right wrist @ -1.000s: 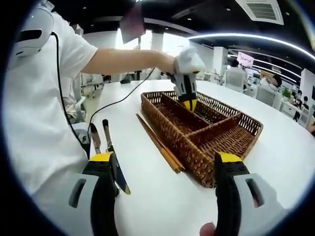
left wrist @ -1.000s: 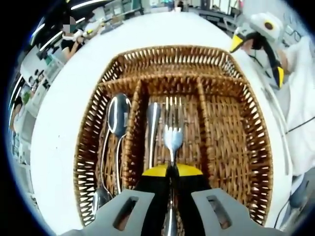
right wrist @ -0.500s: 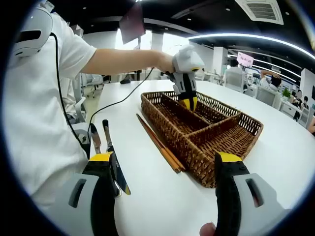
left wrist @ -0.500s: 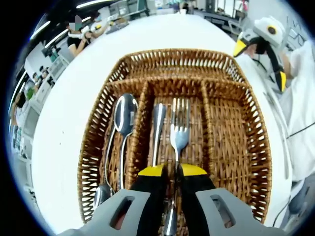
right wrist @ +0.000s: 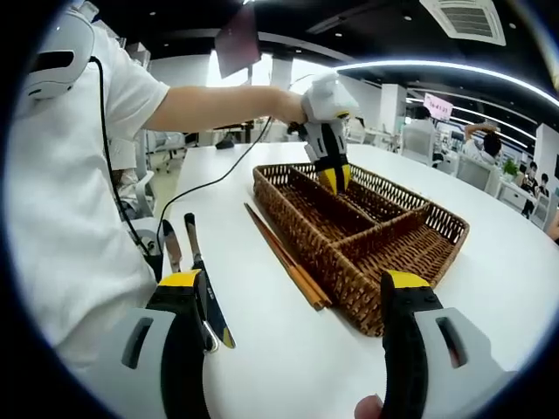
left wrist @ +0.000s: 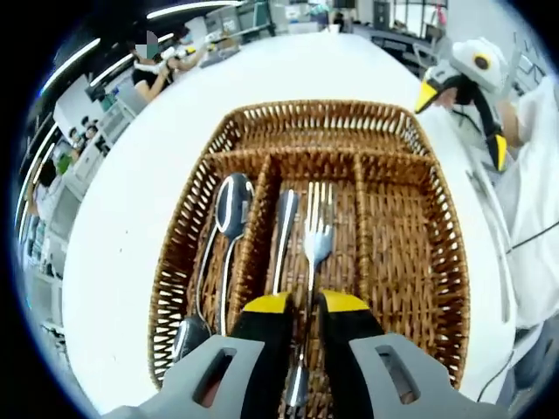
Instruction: Arrange the knives, forks, and spoons in their matching storage slots by inserting each utensil handle-first until every utensil is classified and aligned in the correct compartment
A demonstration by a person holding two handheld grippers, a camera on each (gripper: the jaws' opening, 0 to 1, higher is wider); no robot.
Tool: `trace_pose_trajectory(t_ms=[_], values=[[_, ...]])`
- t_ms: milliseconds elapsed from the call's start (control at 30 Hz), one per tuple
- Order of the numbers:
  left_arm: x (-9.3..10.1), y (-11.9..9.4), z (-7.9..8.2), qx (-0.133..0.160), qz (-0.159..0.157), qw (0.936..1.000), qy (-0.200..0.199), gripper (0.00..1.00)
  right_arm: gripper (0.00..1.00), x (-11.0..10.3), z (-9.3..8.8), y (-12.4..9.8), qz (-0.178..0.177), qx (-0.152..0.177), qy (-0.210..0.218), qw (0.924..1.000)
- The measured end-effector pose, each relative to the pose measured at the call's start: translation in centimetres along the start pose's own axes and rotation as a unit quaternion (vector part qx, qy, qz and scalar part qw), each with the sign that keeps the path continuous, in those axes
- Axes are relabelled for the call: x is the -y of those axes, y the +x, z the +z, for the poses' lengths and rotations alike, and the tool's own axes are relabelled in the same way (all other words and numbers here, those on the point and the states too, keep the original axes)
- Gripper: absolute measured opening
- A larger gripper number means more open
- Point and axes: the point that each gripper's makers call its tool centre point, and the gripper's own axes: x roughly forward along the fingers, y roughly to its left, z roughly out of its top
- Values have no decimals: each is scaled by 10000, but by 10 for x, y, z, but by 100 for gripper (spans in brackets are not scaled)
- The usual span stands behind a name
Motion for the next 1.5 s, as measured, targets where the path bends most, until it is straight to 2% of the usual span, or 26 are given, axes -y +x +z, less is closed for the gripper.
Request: trace_pose_trajectory(t_ms=[367, 700, 1067, 1200, 1500], values=[[2, -18, 9, 297, 315, 9990, -129, 17, 85, -3, 1, 4, 60, -1, -21, 10000], [15, -31, 18, 665, 587, 9959, -160, 18, 85, -6, 1, 6, 98, -21, -35, 9999], [26, -47, 13, 969, 869, 9910, -299, 20, 84, -12, 0, 8, 194, -54, -88, 9998], [30, -53, 15, 1236, 963, 9864, -496, 22, 84, -15, -1, 9, 233, -77, -128, 9996], [53, -64, 10, 1407, 1034, 9833, -513, 23, 84, -23, -1, 12, 339, -98, -202, 9992]])
